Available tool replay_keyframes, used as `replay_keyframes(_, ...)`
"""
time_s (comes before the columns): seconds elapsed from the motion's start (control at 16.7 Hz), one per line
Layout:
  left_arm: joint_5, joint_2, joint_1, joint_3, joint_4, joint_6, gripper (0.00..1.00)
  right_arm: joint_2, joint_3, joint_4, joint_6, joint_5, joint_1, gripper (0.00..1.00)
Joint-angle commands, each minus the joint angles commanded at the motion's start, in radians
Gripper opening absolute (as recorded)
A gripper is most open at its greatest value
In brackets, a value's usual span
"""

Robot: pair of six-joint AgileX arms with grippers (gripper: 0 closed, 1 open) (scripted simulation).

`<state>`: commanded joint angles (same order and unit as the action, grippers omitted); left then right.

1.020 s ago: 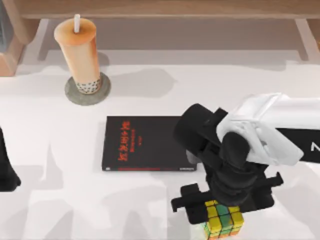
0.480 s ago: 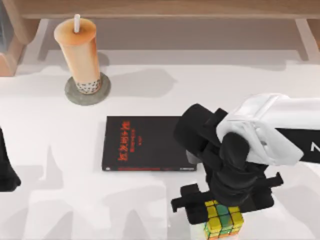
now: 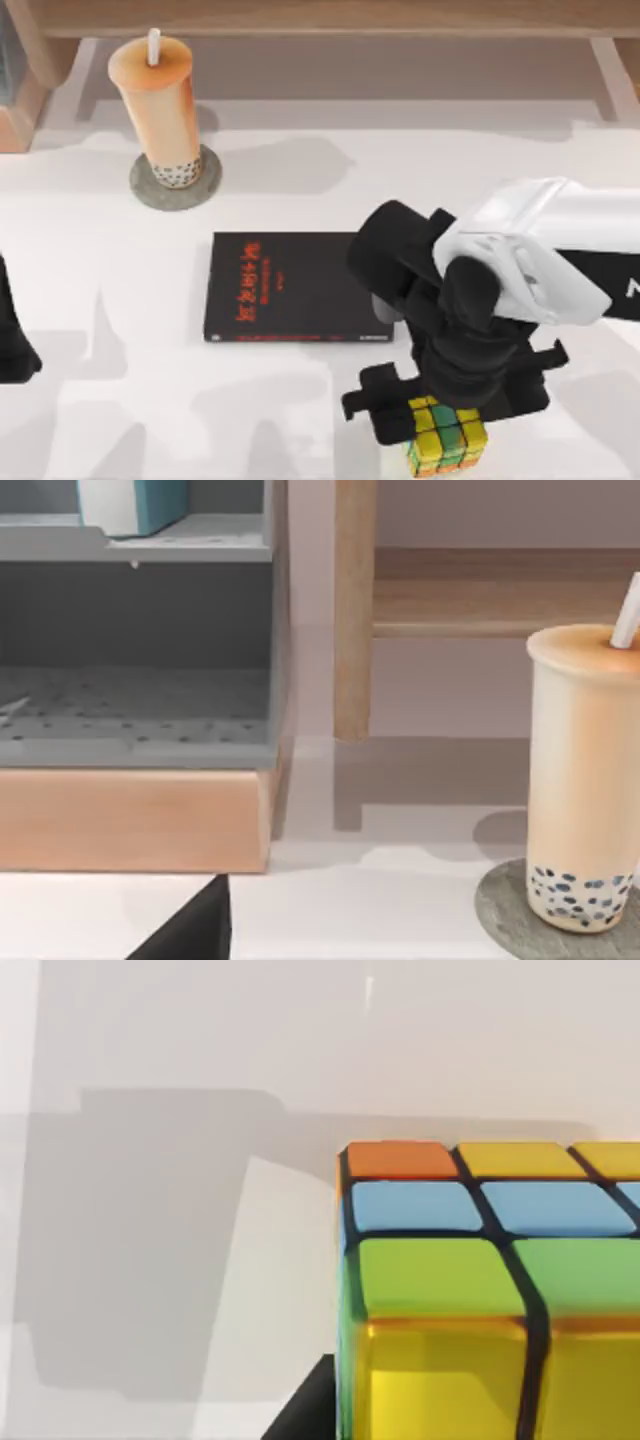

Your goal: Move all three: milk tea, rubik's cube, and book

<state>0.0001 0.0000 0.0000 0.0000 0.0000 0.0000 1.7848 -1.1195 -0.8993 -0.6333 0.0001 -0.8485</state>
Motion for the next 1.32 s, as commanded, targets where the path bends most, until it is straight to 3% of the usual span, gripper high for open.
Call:
replay_keyframes(0.54,0.0,0.0,0.0,0.0,0.0,0.0,1.0,-0.027,-0.05,-0.082,0.001,0.002,0.001,0.0)
replay_keyframes(0.72,0.0,0.0,0.0,0.0,0.0,0.0,1.0,-0.034,-0.113,-0.016,0.058,0.065,0.033,0.0)
replay_keyframes(0.96,0.0,0.0,0.0,0.0,0.0,0.0,1.0,-0.04,-0.246,0.218,0.199,0.192,0.103,0.0)
replay_keyframes(1.32,0.0,0.0,0.0,0.0,0.0,0.0,1.0,-0.051,-0.394,0.753,0.413,0.382,0.202,0.0)
